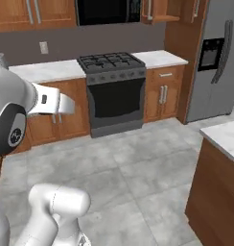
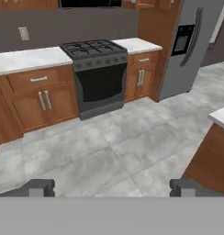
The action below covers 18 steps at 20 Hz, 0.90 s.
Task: Get the candle and the liquor from the cabinet and move them to the dining counter.
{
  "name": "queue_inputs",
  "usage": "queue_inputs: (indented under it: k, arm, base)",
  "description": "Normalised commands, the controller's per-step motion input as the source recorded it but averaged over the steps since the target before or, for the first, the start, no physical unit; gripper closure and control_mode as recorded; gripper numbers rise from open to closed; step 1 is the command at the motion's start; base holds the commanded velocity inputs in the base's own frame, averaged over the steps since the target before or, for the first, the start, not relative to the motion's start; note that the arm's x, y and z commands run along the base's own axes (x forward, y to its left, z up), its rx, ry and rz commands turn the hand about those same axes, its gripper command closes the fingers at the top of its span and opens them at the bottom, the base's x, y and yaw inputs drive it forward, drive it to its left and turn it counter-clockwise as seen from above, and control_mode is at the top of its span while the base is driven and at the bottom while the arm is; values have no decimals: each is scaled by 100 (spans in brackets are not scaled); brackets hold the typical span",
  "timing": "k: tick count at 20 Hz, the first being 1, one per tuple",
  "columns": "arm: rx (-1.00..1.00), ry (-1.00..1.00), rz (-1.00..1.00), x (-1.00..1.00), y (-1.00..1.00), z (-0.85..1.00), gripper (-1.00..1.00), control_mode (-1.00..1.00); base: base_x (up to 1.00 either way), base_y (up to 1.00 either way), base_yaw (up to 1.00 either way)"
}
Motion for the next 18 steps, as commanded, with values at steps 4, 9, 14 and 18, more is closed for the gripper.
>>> queue_inputs:
  k: [4, 9, 14, 18]
  arm:
    - [0, 0, 0, 0, 0, 0, -100, 100]
    - [0, 0, 0, 0, 0, 0, -100, 100]
    - [0, 0, 0, 0, 0, 0, -100, 100]
    - [0, 0, 0, 0, 0, 0, -100, 100]
  base:
    - [54, 0, -73]
    - [59, 33, -74]
    - [78, 78, -70]
    - [84, 91, -65]
